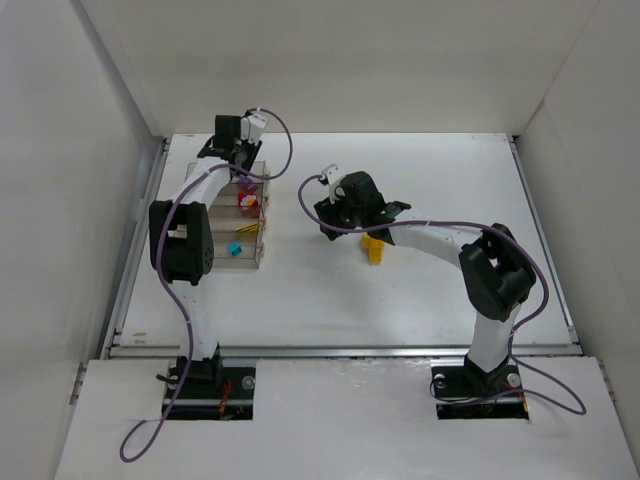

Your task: Sort the legos into containers by color

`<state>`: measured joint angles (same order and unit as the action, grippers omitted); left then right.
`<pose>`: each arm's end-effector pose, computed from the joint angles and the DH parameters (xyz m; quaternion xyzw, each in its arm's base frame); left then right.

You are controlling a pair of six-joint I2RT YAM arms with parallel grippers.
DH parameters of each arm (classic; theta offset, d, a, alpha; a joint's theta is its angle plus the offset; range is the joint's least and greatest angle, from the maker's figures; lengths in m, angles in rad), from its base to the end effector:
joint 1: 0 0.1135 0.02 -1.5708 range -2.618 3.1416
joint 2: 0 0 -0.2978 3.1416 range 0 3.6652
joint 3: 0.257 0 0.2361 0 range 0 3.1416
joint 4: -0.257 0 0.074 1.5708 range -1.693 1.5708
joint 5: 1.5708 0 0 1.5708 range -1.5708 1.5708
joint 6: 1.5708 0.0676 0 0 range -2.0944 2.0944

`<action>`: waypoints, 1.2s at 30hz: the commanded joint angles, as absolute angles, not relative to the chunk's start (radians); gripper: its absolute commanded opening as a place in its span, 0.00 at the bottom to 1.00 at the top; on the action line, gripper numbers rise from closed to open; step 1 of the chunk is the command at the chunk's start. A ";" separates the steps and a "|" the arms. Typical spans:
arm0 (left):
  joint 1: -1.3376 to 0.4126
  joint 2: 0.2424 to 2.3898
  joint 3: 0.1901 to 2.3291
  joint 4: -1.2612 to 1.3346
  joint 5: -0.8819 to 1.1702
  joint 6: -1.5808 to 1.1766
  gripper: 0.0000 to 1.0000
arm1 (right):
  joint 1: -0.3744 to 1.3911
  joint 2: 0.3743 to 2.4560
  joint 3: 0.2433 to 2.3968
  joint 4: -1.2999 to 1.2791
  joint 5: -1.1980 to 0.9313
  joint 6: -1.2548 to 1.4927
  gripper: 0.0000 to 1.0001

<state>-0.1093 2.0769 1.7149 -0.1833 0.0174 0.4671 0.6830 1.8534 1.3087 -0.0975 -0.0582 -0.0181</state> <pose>0.5170 -0.0579 0.2758 0.2518 0.8342 0.0798 0.4841 0.3409 0.2825 0.2478 -0.3192 0.8349 0.1707 0.4146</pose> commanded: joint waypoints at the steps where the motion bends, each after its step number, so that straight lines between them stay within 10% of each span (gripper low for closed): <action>1: -0.104 2.086 1.766 -0.184 0.014 0.488 0.14 | 0.695 1.821 1.342 -0.080 -0.048 -0.015 0.00; 6: -0.104 2.095 1.787 -0.204 0.005 0.460 0.61 | 0.695 1.821 1.351 -0.089 -0.048 -0.015 0.00; 10: -0.104 2.095 1.798 -0.204 -0.005 0.428 0.76 | 0.695 1.821 1.351 -0.089 -0.048 -0.015 0.00; 29: -0.104 1.882 1.744 -0.252 0.166 0.258 0.77 | 0.706 1.983 1.547 -0.281 -0.084 -0.074 0.00; 36: -0.104 1.833 1.690 -0.242 0.166 0.258 0.77 | 0.761 2.036 1.536 -0.325 -0.095 -0.156 0.39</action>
<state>-0.1097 1.8812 1.7187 -0.2504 0.1471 0.2775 0.7292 2.0274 1.5139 -0.2810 -0.0669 -0.1051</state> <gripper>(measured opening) 0.765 0.683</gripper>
